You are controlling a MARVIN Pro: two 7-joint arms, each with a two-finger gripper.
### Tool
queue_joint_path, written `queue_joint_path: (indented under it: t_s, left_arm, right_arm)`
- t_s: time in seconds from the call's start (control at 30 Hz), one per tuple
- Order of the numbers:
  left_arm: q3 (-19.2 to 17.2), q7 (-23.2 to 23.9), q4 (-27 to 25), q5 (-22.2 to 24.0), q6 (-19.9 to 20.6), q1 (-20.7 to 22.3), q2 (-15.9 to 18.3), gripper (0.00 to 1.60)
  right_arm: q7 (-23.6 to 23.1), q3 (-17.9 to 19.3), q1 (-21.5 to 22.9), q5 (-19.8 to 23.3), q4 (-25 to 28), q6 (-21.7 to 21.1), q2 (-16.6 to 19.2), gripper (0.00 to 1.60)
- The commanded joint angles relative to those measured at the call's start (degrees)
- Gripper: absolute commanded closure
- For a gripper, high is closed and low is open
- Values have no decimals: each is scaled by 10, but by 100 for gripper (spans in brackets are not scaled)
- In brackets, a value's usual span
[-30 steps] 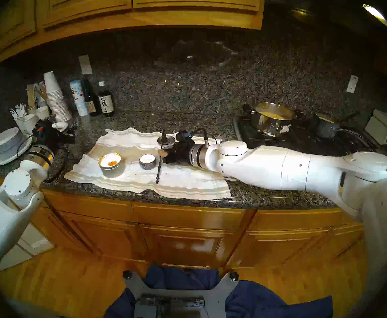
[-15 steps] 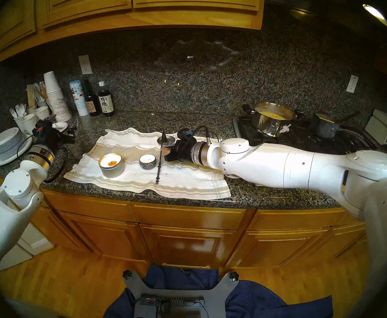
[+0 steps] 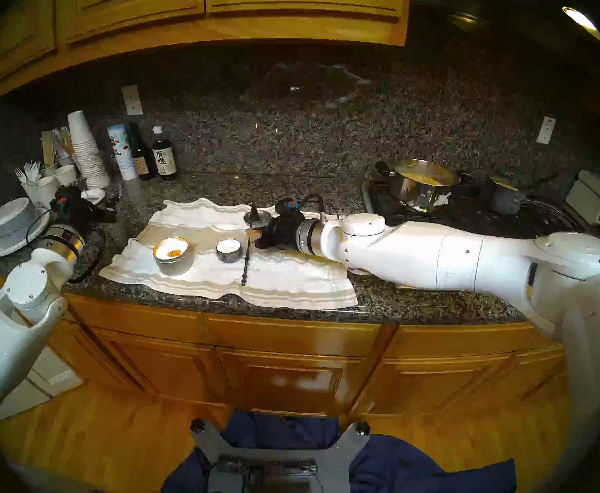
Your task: Put out candle flame
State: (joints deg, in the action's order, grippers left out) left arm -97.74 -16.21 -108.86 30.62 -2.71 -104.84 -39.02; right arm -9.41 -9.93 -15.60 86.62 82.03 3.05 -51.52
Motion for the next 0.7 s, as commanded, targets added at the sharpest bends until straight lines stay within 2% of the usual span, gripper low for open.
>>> queue_joint_path:
  t_s: [0.0,0.4,0.5,0.67]
  left_arm:
    - [-12,1,-12,0,-9,12,5,0]
    - [-12,1,-12,0,-10,12,6,0]
    - [-12,1,-12,0,-10,12,6,0]
    - [-12,0,-12,0,-10,12,6,0]
  right_arm:
    - [-7,16,17,3,-12,4,-17,83]
    - [-20,10,15,9,-32,1,-32,85]
    - [-23,9,15,11,-35,1,-34,93]
    - [-27,8,14,15,-45,0,-39,88]
